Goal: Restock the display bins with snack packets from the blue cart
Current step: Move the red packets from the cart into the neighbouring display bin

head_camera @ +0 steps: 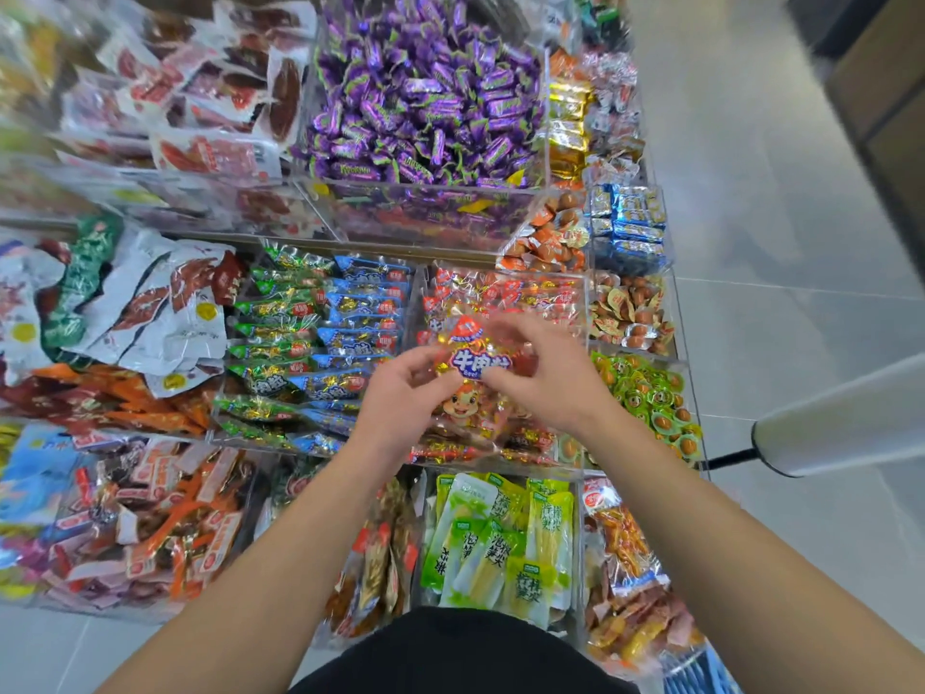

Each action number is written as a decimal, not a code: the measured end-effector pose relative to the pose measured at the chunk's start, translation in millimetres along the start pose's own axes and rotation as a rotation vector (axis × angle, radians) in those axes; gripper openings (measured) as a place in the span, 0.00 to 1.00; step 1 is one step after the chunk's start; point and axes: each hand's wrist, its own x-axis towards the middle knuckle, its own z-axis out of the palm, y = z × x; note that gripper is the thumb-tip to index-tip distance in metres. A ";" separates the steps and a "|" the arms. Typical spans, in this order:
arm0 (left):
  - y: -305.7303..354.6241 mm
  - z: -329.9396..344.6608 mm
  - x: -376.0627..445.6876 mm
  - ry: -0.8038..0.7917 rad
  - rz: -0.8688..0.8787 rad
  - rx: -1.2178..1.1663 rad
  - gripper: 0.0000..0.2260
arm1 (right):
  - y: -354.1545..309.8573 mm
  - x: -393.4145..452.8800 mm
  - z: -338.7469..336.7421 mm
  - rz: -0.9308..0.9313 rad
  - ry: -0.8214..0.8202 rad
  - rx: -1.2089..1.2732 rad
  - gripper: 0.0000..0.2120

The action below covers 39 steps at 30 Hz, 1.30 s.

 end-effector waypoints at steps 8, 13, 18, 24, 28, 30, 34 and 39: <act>4.7 7.9 -4.0 -0.129 0.172 0.357 0.14 | 8.2 -20.3 -30.5 0.044 -0.048 -0.079 0.14; -5.7 -3.3 -6.6 0.050 0.249 0.554 0.08 | 16.7 -37.3 -41.9 0.107 -0.007 -0.081 0.10; -31.1 -35.7 3.0 0.143 0.312 0.996 0.21 | 22.6 -45.2 -46.4 0.137 0.040 -0.321 0.15; -66.9 -42.7 3.6 0.012 0.067 1.304 0.33 | 21.4 -38.8 -24.4 0.126 0.052 -0.583 0.13; -71.6 -40.6 2.9 -0.002 0.053 1.332 0.32 | 22.3 -34.2 -14.6 0.129 0.026 -0.527 0.15; -74.9 -42.8 -0.2 -0.011 0.078 1.327 0.31 | 23.8 -31.4 -12.0 0.113 0.027 -0.522 0.14; -80.1 -46.7 -3.3 -0.017 0.113 1.322 0.30 | 35.1 -23.7 -4.7 0.101 -0.013 -0.536 0.14; -83.5 -45.9 -3.3 -0.014 0.112 1.295 0.29 | 50.7 -15.0 13.7 0.089 -0.054 -0.644 0.14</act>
